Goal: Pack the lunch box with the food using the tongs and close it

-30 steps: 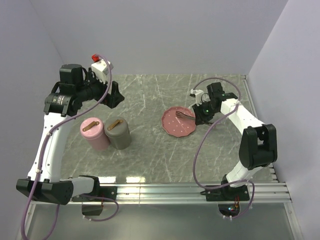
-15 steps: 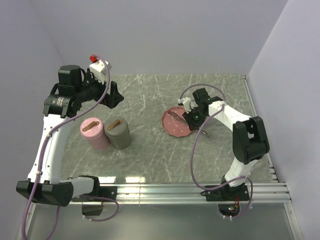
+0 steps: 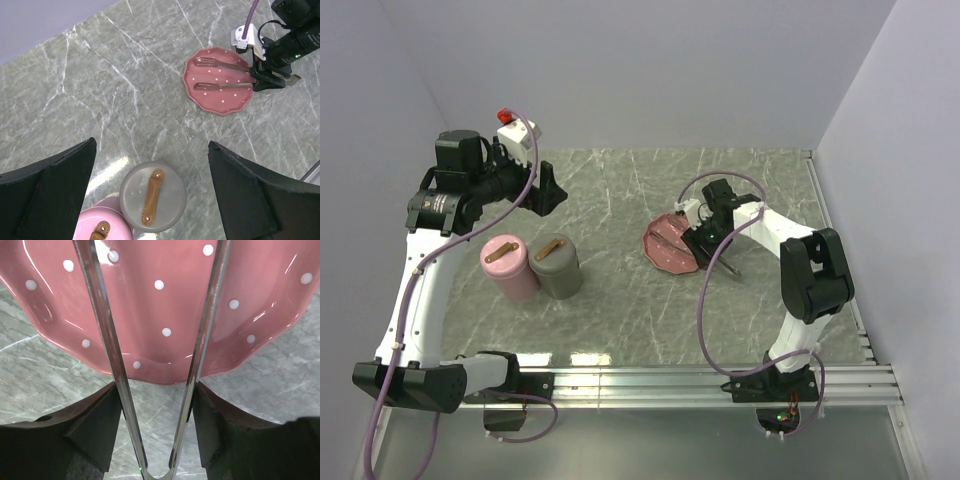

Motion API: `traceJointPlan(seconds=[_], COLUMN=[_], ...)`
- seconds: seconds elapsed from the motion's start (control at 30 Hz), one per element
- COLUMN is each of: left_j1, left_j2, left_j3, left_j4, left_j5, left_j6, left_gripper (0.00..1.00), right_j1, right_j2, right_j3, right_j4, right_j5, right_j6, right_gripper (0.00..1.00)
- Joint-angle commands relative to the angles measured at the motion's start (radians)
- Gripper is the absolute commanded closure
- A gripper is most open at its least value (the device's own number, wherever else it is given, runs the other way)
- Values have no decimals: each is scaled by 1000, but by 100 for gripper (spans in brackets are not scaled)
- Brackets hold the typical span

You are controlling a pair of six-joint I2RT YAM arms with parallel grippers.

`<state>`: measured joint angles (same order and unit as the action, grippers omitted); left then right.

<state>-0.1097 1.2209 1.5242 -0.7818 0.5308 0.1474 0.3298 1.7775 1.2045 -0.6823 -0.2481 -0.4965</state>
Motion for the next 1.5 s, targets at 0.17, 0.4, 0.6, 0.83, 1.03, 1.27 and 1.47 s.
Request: traceJointPlan(seconds=[0.17, 0.4, 0.6, 0.83, 1.03, 1.27, 1.47], left_j1=[8, 11, 25, 107, 156, 157, 157], left_j2=[-12, -3, 45, 155, 146, 157, 141], left_j3=[8, 20, 96, 203, 188, 131, 19], left_j4=[23, 7, -40, -137, -82, -74, -31], left_j5=[24, 41, 60, 182, 186, 131, 64], left_j6=[-19, -25, -55, -103, -141, -128, -91], left_gripper=[1, 0, 0, 1, 1, 1, 1], right_j1=[14, 25, 23, 5, -49, -155, -248], right_j2=[20, 25, 8, -113, -226, -383, -539], right_j3=[46, 63, 87, 127, 197, 207, 127], right_j4=[9, -2, -16, -36, -60, -77, -92], right_j5=[21, 21, 6, -13, -56, -152, -237], right_j6=[-4, -1, 12, 52, 125, 236, 348], right_gripper=[34, 20, 15, 0, 0, 0, 0])
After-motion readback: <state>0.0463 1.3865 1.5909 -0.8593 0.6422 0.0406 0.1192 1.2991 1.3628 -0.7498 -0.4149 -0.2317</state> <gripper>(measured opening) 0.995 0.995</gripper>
